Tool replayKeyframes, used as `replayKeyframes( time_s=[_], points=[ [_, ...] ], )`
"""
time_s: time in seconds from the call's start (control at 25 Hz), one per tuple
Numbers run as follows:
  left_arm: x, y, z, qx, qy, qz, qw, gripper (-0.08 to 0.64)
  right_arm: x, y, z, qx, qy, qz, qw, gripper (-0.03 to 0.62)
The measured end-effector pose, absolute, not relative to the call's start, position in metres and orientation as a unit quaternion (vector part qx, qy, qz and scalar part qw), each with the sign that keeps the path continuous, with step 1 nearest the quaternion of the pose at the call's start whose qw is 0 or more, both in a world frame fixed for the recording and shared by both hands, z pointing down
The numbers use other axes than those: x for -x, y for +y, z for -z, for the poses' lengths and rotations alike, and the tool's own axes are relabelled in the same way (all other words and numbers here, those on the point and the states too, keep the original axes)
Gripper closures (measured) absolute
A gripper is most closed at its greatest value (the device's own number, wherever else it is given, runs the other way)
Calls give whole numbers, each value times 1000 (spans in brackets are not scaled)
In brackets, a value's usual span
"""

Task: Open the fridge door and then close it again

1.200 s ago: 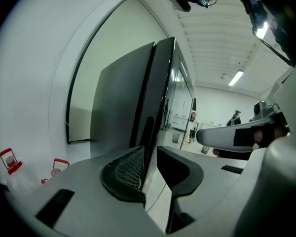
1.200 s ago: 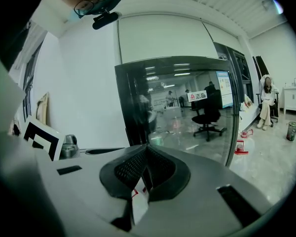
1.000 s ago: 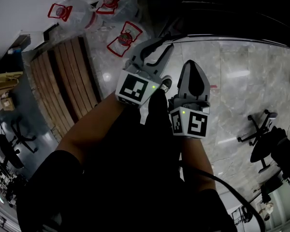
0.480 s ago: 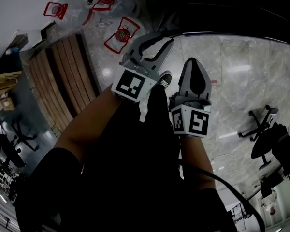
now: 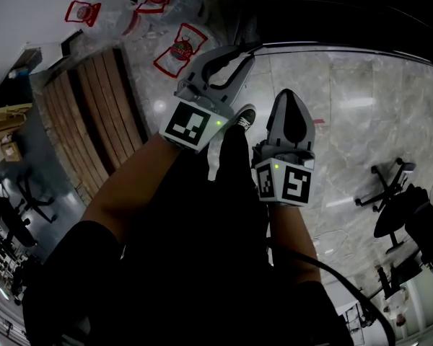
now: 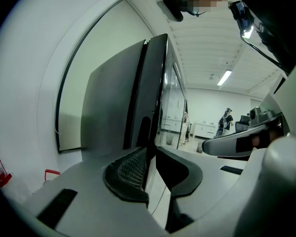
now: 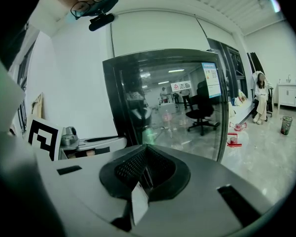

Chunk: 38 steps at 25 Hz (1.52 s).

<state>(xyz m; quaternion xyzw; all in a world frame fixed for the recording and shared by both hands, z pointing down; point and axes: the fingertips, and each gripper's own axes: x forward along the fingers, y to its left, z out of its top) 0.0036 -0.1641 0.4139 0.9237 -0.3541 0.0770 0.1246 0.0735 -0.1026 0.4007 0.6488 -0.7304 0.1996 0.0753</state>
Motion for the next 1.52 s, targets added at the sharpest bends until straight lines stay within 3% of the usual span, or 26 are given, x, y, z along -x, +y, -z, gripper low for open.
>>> replayKeyframes(
  time_s=[0.88,1.04,1.52],
  points=[
    [-2,-164,-412,-906,-395,-54,144,499,-95,-98,-409,-653,-723,-211,76,577],
    [-17,-127,-409,-925,-359,-60,112,506,-98,-96,-409,-655,-721,-214,77,577],
    [-51,-54,-409,-938,-321,-79,105,514,-117,-62,-410,-670,-708,-210,77,577]
  ],
)
